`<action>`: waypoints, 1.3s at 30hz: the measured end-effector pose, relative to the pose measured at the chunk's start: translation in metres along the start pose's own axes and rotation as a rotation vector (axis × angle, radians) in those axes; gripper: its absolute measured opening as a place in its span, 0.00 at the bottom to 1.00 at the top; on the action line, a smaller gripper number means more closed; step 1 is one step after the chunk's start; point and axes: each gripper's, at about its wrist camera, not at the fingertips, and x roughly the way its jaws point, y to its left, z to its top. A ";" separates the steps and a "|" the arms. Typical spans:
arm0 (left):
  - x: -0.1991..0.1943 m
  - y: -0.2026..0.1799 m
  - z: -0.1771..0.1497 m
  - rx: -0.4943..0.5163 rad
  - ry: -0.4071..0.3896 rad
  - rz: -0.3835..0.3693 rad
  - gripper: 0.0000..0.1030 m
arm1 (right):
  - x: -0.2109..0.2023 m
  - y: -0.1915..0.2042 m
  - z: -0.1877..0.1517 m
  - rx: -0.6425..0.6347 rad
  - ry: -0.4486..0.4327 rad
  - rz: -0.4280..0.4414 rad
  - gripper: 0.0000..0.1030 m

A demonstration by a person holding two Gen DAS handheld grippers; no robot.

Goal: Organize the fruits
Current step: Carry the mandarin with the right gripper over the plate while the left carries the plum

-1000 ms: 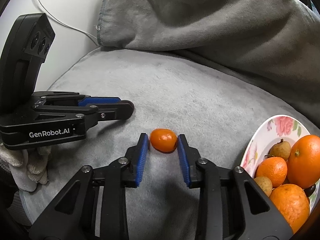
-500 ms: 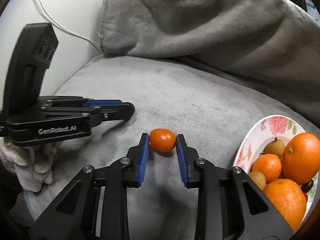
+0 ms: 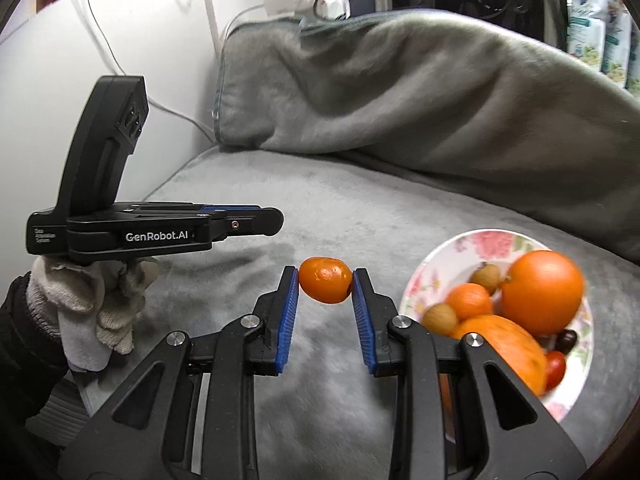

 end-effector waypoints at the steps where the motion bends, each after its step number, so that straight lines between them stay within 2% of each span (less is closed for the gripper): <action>1: 0.000 -0.004 0.001 0.003 -0.002 -0.003 0.21 | -0.007 -0.003 -0.001 0.007 -0.010 -0.002 0.28; 21: 0.024 -0.089 0.016 0.111 0.003 -0.091 0.21 | -0.086 -0.081 -0.033 0.138 -0.098 -0.123 0.28; 39: 0.049 -0.135 0.019 0.192 0.034 -0.093 0.21 | -0.088 -0.123 -0.050 0.208 -0.089 -0.143 0.28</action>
